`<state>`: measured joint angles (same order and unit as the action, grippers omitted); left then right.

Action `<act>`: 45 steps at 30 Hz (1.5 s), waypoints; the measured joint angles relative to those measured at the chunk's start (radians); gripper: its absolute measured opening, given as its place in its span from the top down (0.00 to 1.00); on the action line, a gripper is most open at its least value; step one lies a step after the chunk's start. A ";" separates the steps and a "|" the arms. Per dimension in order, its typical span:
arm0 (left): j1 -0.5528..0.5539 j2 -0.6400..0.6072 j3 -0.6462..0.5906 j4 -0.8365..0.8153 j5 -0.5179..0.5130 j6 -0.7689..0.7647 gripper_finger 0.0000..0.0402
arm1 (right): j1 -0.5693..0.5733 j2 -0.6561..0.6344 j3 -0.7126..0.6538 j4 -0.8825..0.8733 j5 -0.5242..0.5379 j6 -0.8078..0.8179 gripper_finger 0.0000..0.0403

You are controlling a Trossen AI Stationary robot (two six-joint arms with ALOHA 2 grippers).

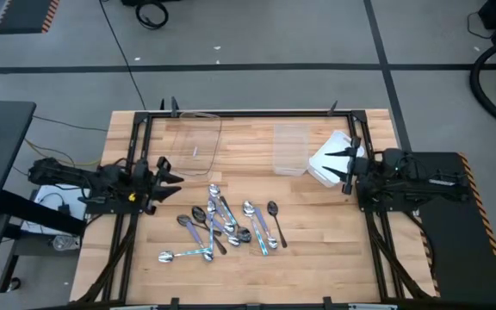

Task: Sort silverware by color (type)
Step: Put the black spoon into the transparent white bin

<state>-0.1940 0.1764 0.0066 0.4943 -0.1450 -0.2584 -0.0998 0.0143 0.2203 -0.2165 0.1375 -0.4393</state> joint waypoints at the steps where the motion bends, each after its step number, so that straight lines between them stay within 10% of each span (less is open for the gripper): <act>1: 0.000 0.000 0.000 0.003 -0.001 -0.014 0.65 | 0.000 0.000 0.000 0.034 0.000 0.000 0.51; 15: 0.001 0.007 0.000 0.006 -0.001 0.037 0.65 | -0.001 0.006 0.000 0.259 0.013 0.378 0.51; 31: -0.001 0.272 0.051 0.069 -0.165 0.022 0.65 | -0.001 0.084 0.000 0.305 -0.370 0.552 0.51; 45: -0.056 0.534 0.178 -0.007 -0.171 -0.033 0.57 | -0.001 0.449 0.000 0.367 -0.133 0.676 0.51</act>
<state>-0.2503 0.7104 0.1844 0.4872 -0.3159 -0.2915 -0.1005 0.4630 0.2203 0.1506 0.0049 0.2369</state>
